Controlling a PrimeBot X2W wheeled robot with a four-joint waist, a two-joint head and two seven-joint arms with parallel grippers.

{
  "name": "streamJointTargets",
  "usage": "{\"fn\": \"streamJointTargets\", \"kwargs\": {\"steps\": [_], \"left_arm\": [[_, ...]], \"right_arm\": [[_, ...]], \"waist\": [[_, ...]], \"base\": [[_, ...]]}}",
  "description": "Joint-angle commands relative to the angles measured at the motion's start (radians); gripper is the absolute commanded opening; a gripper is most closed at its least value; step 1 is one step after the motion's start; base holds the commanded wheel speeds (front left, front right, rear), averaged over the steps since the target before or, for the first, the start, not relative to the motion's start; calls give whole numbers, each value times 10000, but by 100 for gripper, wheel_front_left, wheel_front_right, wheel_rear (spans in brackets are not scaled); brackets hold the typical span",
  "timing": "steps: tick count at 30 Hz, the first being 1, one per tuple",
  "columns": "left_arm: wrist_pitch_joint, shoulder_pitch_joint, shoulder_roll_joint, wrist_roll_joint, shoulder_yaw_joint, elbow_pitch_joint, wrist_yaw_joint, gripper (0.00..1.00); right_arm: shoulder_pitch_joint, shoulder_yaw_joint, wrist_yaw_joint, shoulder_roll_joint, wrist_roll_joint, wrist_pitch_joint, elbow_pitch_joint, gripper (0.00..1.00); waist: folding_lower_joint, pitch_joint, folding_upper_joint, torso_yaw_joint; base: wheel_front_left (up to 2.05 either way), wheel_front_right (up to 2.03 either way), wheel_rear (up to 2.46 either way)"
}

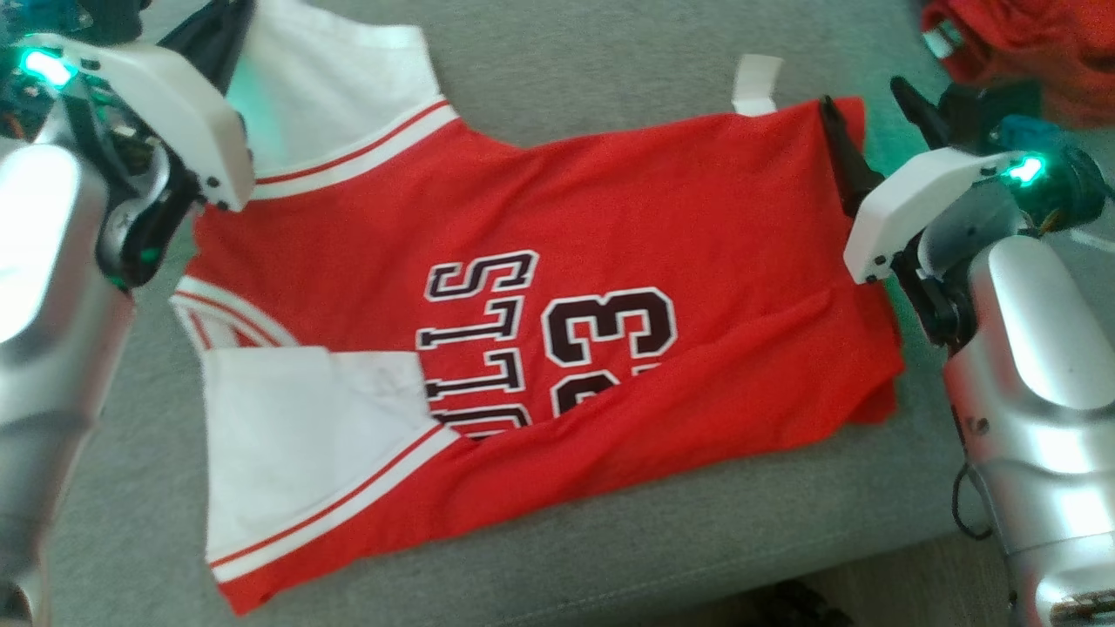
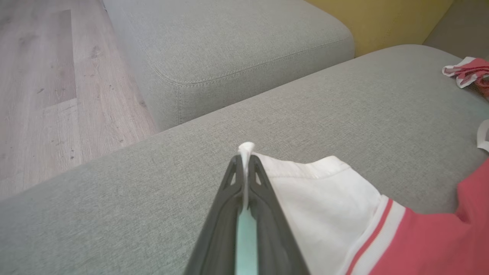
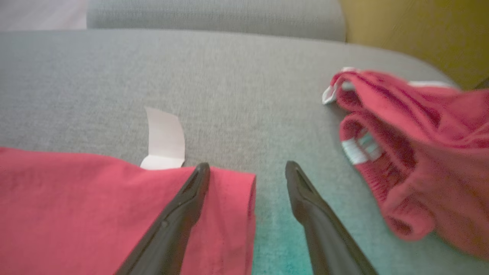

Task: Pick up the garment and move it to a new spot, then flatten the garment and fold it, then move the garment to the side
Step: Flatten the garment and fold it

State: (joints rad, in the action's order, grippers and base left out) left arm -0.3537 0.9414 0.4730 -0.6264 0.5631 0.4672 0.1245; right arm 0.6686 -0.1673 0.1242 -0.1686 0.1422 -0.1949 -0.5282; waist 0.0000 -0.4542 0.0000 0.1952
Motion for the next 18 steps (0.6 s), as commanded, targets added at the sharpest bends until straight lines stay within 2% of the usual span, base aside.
{"fn": "streamJointTargets", "kwargs": {"steps": [1, 2, 4, 5, 7, 9, 18], "left_arm": [[153, 508, 349, -87, -254, -451, 30, 0], [203, 478, 329, -118, -199, -540, 34, 0], [287, 420, 305, -181, -100, -696, 40, 0], [321, 392, 303, -212, -53, -761, 43, 0], [386, 346, 302, -267, 33, -880, 47, 0], [469, 304, 311, -331, 85, -973, 50, 0], [930, 64, 431, -578, -3, -1104, 46, 0]], "right_arm": [[219, -64, 65, -47, 187, -218, 33, 100], [264, -52, 65, -86, 271, -356, -156, 86], [347, -85, 65, -138, 490, -593, -491, 47], [390, -102, 65, -161, 614, -679, -637, 42], [486, -145, 65, -241, 759, -755, -864, 25], [574, -181, 65, -295, 855, -740, -1047, 0], [913, -204, 65, -411, 999, 17, -1553, 0]], "waist": [[0, 129, 0, -268], [0, 150, 0, -345], [0, 178, 0, -471], [0, 187, 0, -519], [0, 201, 0, -601], [0, 223, 0, -662], [0, 504, 0, -800]], "base": [[0, 0, 0], [0, 0, 0], [0, 0, 0], [0, 0, 0], [0, 0, 0], [0, 0, 0], [0, 0, 0]]}}
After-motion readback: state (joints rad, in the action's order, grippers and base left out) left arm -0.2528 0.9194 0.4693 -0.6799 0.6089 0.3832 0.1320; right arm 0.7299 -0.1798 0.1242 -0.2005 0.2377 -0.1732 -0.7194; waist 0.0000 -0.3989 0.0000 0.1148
